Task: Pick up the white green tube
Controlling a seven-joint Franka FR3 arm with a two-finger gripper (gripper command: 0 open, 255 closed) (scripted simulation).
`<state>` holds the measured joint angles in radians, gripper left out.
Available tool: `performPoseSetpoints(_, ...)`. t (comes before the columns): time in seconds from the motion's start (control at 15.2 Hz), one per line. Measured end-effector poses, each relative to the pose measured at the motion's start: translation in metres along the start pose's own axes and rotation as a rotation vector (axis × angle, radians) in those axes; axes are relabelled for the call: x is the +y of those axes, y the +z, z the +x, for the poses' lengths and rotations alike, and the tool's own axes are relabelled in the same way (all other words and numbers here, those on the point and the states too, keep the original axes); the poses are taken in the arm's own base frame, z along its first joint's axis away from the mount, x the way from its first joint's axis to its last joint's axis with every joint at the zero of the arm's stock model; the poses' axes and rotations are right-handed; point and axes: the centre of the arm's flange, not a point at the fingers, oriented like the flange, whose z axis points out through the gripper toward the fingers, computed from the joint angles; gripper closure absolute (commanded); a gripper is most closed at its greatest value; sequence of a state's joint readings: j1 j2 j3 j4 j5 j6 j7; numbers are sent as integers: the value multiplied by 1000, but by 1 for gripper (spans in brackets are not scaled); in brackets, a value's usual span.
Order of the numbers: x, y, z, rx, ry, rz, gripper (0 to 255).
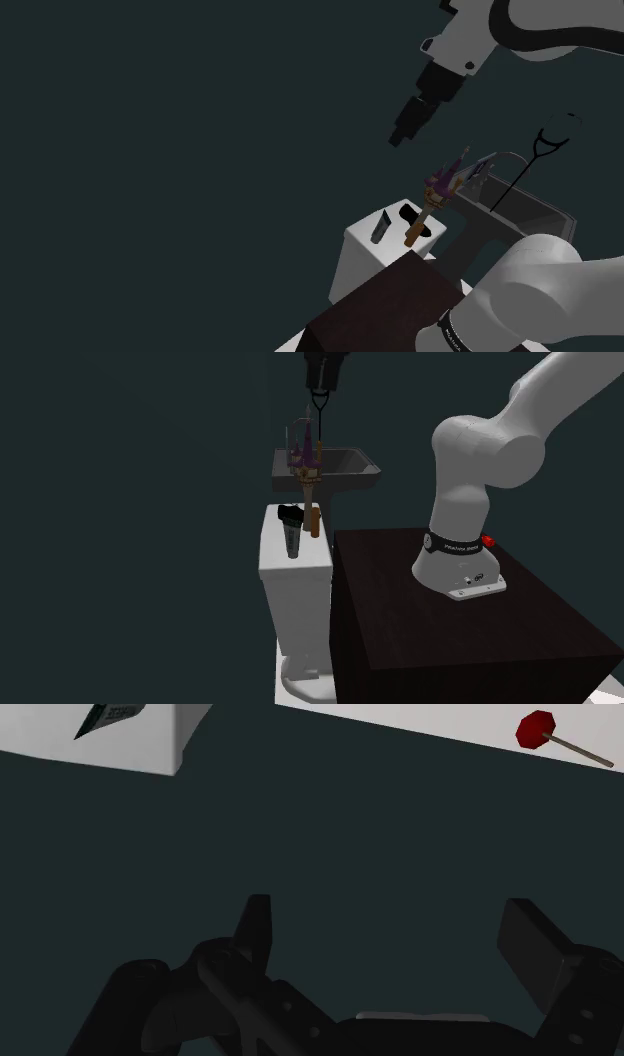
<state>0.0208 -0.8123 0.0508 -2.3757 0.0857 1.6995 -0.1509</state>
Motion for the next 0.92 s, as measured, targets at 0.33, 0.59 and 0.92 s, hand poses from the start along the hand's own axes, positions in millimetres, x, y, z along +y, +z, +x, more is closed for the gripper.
performPoseSetpoints(0.33,30,31,18,-33,67,6,0)
performPoseSetpoints(0.59,63,65,32,-75,155,14,0)
performPoseSetpoints(0.92,112,116,45,-129,266,24,0)
